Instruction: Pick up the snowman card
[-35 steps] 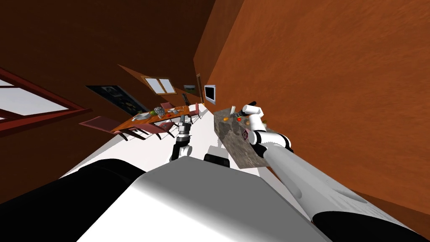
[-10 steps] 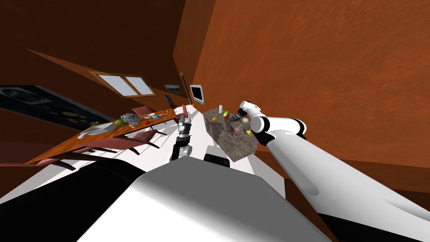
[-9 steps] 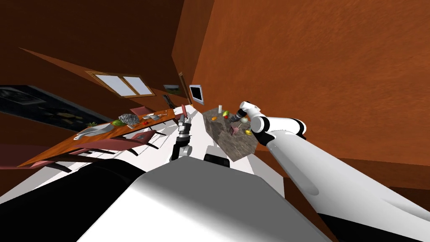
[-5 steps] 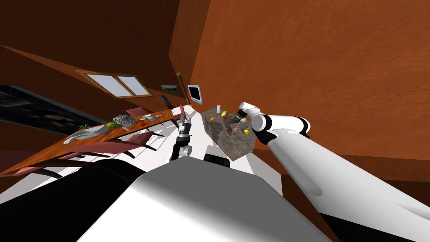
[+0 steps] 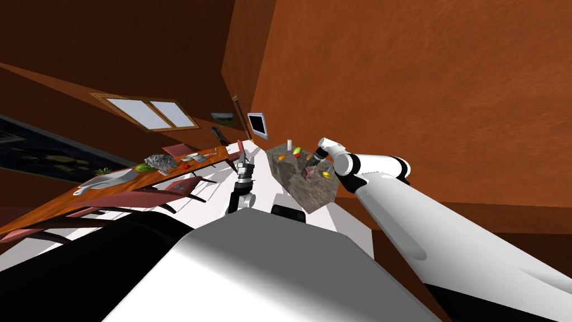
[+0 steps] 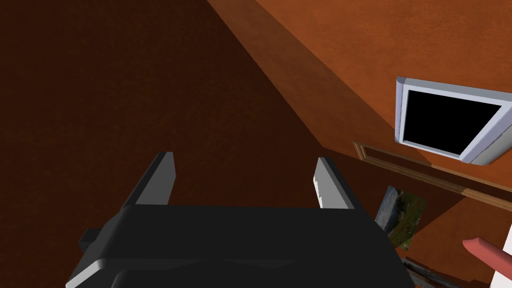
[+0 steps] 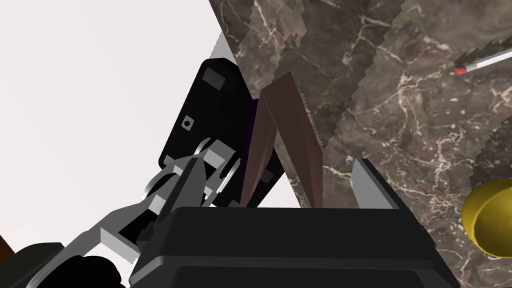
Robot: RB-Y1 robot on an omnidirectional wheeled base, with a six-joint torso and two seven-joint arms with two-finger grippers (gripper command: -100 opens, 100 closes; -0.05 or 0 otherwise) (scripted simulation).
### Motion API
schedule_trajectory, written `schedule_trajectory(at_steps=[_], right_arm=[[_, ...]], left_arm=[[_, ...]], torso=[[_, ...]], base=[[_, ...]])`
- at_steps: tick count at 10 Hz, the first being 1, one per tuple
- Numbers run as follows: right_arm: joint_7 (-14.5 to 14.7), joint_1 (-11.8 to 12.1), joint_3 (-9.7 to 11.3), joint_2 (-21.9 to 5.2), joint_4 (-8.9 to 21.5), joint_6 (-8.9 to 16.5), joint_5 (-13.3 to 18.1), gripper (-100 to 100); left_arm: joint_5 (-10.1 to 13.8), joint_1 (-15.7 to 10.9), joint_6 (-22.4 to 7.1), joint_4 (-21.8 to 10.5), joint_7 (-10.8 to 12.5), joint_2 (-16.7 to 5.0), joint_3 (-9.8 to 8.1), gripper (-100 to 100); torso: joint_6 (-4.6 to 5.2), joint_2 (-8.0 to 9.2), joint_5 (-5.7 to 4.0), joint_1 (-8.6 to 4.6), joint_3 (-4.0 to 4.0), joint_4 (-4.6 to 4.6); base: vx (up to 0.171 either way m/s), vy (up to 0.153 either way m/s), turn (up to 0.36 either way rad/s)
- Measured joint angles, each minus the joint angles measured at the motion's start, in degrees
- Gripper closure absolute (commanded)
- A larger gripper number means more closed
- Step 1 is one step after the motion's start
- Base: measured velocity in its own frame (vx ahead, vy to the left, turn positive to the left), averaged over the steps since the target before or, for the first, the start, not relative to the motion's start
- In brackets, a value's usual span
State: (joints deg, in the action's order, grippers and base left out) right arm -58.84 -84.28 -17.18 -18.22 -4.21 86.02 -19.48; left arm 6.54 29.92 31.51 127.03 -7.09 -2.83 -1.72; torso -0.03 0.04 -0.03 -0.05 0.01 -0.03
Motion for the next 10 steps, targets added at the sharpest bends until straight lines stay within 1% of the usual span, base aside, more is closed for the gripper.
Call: schedule_trajectory(at_steps=[1,2,4,5,9,10], right_arm=[[0.2,1.1,0.0,0.3,-0.3,-0.6,0.0,-100],[0.3,3.4,0.0,0.9,-2.9,-0.5,0.1,-100],[0.9,2.7,0.0,0.7,-0.6,-2.0,0.1,-100],[0.9,2.7,0.0,0.7,-0.5,-2.1,0.1,100],[1.0,2.6,0.0,0.7,-0.6,-2.1,0.1,100],[1.0,2.6,0.0,0.7,-0.6,-2.1,0.1,0]], left_arm=[[0.0,0.0,0.0,0.0,0.0,0.0,0.0,0],[0.0,0.0,0.0,0.0,0.0,0.0,0.0,0],[0.0,0.0,0.0,0.0,0.0,0.0,0.0,0],[0.0,0.0,0.0,0.0,0.0,0.0,0.0,0],[0.0,0.0,0.0,0.0,0.0,0.0,0.0,0],[0.0,0.0,0.0,0.0,0.0,0.0,0.0,0]], torso=[[0.0,-0.04,0.01,0.1,-0.03,-0.02],[-0.01,-0.07,0.03,0.18,-0.05,-0.03],[-0.01,-0.03,0.03,0.1,-0.02,-0.01],[0.0,-0.01,0.02,0.05,-0.01,0.0],[0.02,-0.05,0.0,0.0,-0.05,-0.04],[0.02,-0.06,-0.01,-0.01,-0.05,-0.04]], base=[[0.016,0.053,-0.006],[0.011,0.039,-0.006],[0.003,0.007,0.001],[0.0,0.0,0.0],[0.0,0.0,0.0],[0.0,0.0,0.0]])
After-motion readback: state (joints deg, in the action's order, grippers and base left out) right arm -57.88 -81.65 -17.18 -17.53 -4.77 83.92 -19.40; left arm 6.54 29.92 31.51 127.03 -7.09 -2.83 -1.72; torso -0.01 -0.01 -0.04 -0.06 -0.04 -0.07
